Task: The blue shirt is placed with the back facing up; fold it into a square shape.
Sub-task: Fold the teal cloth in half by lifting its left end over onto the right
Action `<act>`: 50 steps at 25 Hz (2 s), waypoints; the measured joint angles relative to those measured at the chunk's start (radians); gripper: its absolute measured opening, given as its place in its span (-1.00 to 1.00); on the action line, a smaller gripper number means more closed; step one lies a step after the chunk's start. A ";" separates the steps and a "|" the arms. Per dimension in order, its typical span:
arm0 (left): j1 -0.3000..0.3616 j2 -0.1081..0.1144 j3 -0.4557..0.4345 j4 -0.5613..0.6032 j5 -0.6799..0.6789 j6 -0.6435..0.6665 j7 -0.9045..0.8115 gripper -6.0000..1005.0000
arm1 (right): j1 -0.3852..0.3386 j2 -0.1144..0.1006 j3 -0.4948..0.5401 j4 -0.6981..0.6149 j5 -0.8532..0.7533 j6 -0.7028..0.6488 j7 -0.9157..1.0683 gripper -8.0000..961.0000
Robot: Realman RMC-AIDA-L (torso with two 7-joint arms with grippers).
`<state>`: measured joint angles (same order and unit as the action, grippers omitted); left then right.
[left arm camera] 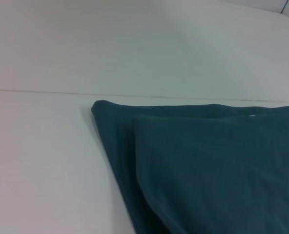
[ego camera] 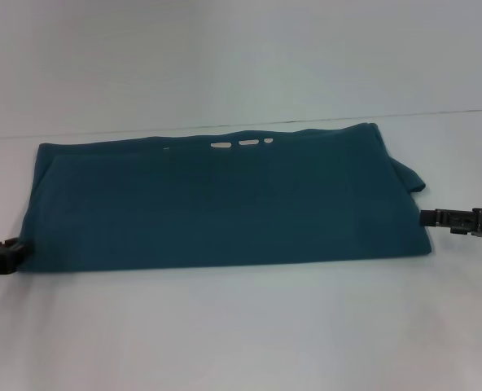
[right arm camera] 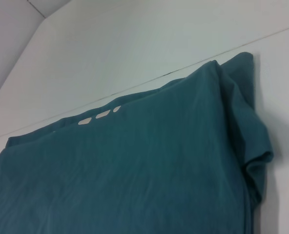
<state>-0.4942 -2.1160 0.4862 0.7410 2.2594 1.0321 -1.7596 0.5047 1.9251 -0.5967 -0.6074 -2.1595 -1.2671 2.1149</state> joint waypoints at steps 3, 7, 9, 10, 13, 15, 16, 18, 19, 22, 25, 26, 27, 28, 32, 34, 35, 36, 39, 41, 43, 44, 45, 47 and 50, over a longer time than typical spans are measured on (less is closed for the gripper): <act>-0.003 0.000 0.000 0.000 0.010 0.000 -0.002 -0.38 | -0.001 0.000 0.000 0.000 0.000 0.000 0.000 0.96; -0.004 0.001 0.000 -0.001 0.015 0.000 -0.003 -0.75 | 0.001 0.003 0.001 0.000 0.000 0.008 0.000 0.96; -0.004 0.001 0.000 0.001 0.015 0.000 -0.006 -0.98 | 0.006 0.008 0.001 0.000 -0.001 0.012 0.001 0.96; -0.004 0.001 0.000 0.002 0.015 0.001 -0.007 -0.98 | 0.008 0.011 0.000 0.000 -0.002 0.015 0.001 0.96; -0.005 0.001 0.000 0.005 0.015 0.002 -0.009 -0.98 | 0.014 0.016 -0.004 0.000 -0.004 0.024 0.004 0.96; -0.006 0.000 0.000 0.012 0.014 0.003 -0.012 -0.98 | 0.017 0.017 -0.005 0.005 -0.004 0.030 0.007 0.96; -0.006 0.000 0.000 0.015 0.014 0.003 -0.013 -0.98 | 0.020 0.018 -0.006 0.014 -0.005 0.034 0.007 0.96; -0.006 0.000 0.000 0.018 0.014 0.005 -0.014 -0.98 | 0.022 0.018 -0.008 0.028 -0.005 0.044 0.006 0.96; -0.007 0.000 0.000 0.018 0.014 0.006 -0.015 -0.98 | 0.024 0.018 -0.008 0.036 -0.006 0.051 0.004 0.96; -0.008 0.000 0.000 0.018 0.014 0.007 -0.015 -0.98 | 0.025 0.018 -0.010 0.055 -0.007 0.065 0.001 0.96; -0.010 0.002 0.000 0.018 0.013 0.008 -0.015 -0.98 | 0.025 0.020 -0.011 0.061 -0.007 0.069 -0.001 0.96; -0.011 0.002 0.000 0.018 0.013 0.008 -0.015 -0.98 | 0.025 0.021 -0.012 0.062 -0.007 0.069 -0.001 0.96; -0.011 0.002 0.000 0.018 0.013 0.008 -0.015 -0.98 | 0.025 0.023 -0.013 0.062 -0.007 0.070 -0.002 0.96; -0.012 0.002 0.000 0.018 0.014 0.008 -0.015 -0.98 | 0.025 0.025 -0.016 0.062 -0.007 0.073 -0.002 0.96; -0.014 0.002 0.000 0.018 0.014 0.008 -0.015 -0.98 | 0.028 0.034 -0.038 0.063 -0.007 0.099 -0.004 0.96; -0.014 0.002 0.000 0.018 0.015 0.008 -0.015 -0.98 | 0.031 0.040 -0.048 0.064 -0.007 0.109 -0.004 0.96; -0.015 0.002 0.000 0.018 0.015 0.008 -0.015 -0.98 | 0.032 0.042 -0.051 0.064 -0.007 0.111 -0.004 0.96; -0.015 0.003 0.000 0.018 0.016 0.008 -0.015 -0.98 | 0.033 0.043 -0.052 0.065 -0.007 0.113 -0.004 0.96; -0.016 0.004 0.000 0.018 0.017 0.008 -0.015 -0.98 | 0.036 0.045 -0.054 0.065 -0.006 0.118 -0.004 0.90; -0.016 0.004 0.001 0.018 0.018 0.007 -0.015 -0.98 | 0.037 0.046 -0.055 0.065 -0.007 0.120 -0.004 0.86; -0.017 0.004 0.003 0.018 0.018 0.006 -0.015 -0.98 | 0.037 0.047 -0.054 0.065 -0.006 0.121 -0.004 0.82; -0.017 0.004 0.004 0.018 0.018 0.006 -0.015 -0.98 | 0.037 0.047 -0.052 0.065 -0.006 0.122 -0.003 0.80; -0.017 0.004 0.005 0.018 0.018 0.006 -0.015 -0.98 | 0.037 0.046 -0.050 0.065 -0.005 0.124 -0.002 0.78; -0.017 0.004 0.006 0.018 0.018 0.005 -0.015 -0.98 | 0.037 0.047 -0.050 0.064 -0.005 0.129 -0.001 0.74; -0.017 0.004 0.010 0.018 0.019 0.003 -0.015 -0.98 | 0.037 0.048 -0.055 0.064 -0.006 0.133 -0.003 0.68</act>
<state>-0.5112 -2.1123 0.4963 0.7592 2.2780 1.0348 -1.7748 0.5415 1.9727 -0.6512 -0.5430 -2.1650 -1.1339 2.1118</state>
